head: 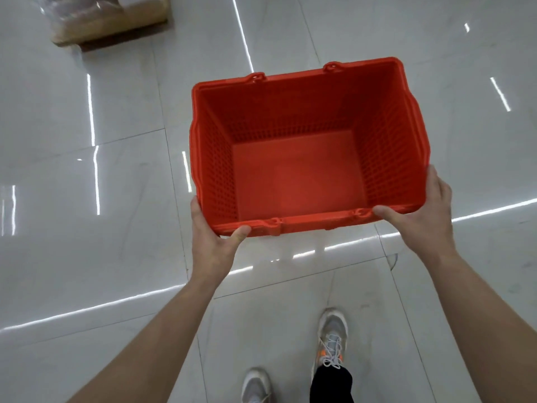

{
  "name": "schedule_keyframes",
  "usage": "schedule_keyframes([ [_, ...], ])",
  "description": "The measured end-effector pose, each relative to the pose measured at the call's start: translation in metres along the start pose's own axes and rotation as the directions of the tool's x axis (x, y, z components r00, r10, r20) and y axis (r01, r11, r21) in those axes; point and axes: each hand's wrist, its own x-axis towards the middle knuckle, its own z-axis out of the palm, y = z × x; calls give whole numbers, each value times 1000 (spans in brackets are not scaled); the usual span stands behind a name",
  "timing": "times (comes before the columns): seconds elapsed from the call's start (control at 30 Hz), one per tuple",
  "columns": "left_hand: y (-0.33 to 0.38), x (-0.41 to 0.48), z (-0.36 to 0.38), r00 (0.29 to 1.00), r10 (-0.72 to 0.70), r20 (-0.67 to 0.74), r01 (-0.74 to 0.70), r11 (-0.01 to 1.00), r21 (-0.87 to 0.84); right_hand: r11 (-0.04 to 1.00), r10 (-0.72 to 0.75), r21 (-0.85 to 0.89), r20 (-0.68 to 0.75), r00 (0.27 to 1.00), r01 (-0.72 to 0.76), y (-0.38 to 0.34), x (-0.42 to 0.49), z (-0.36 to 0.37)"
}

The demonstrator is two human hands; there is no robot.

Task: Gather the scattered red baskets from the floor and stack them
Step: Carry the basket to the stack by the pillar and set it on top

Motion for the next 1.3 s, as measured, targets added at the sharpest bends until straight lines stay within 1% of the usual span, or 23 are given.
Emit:
schedule_keyframes([
  [0.23, 71, 91, 78, 996, 79, 36, -80, 997, 15, 1000, 19, 4, -34, 999, -19, 7, 107, -42],
  [0.4, 134, 159, 144, 992, 117, 42, -117, 993, 8, 999, 18, 35, -60, 998, -16, 11, 204, -78],
  [0.53, 182, 210, 193, 989, 140, 43, -141, 990, 5, 1000, 9, 24, -64, 998, -8, 9, 284, -105],
  [0.73, 242, 291, 256, 988, 144, 50, -144, 990, 6, 1000, 19, 10, -61, 998, -19, -3, 397, -137],
  [0.87, 284, 353, 293, 986, 157, 57, -157, 988, 0, 999, 33, 37, -67, 997, -31, -15, 473, -152],
  [1.13, 376, 495, 376, 981, 148, 125, -145, 989, -33, 996, 85, 46, -74, 994, -82, -45, 640, -189],
  [1.3, 428, 572, 433, 981, 155, 120, -151, 988, -43, 996, 77, 52, -118, 990, -71, -54, 740, -210],
])
